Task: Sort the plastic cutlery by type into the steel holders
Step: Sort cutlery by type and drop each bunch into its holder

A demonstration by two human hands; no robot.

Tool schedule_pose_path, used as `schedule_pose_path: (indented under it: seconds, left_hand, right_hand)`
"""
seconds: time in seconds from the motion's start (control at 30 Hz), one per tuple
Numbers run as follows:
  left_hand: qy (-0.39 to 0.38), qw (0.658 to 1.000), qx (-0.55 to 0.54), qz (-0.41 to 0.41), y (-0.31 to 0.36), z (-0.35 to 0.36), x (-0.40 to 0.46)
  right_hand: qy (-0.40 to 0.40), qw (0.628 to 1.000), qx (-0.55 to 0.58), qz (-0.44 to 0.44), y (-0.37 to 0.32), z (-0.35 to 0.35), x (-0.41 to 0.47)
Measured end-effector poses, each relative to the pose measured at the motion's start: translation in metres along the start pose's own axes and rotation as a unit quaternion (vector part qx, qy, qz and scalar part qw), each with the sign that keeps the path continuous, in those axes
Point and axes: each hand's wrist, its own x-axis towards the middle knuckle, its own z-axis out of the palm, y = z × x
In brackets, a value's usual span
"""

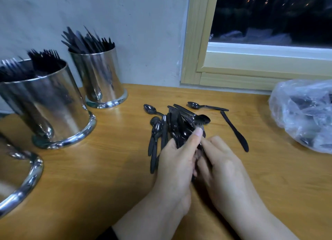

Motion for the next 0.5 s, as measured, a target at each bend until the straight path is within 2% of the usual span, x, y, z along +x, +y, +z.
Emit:
schedule_pose_path:
  seconds: [0.13, 0.27, 0.43, 0.5]
  left_hand:
    - [0.003, 1.0, -0.021, -0.005, 0.003, -0.002, 0.002]
    - [-0.011, 0.999, -0.046, -0.022, 0.005, -0.001, 0.0]
    - [0.07, 0.995, -0.065, 0.018, 0.008, 0.0, 0.002]
    - [0.098, 0.992, -0.057, 0.051, 0.012, -0.002, 0.005]
  right_hand:
    - [0.023, 0.999, -0.01, -0.043, 0.003, 0.003, 0.001]
    - [0.025, 0.999, 0.002, -0.045, 0.001, 0.002, 0.002]
    - [-0.024, 0.997, 0.038, -0.07, -0.01, 0.005, 0.003]
    - [0.025, 0.995, 0.068, -0.066, -0.008, 0.003, 0.005]
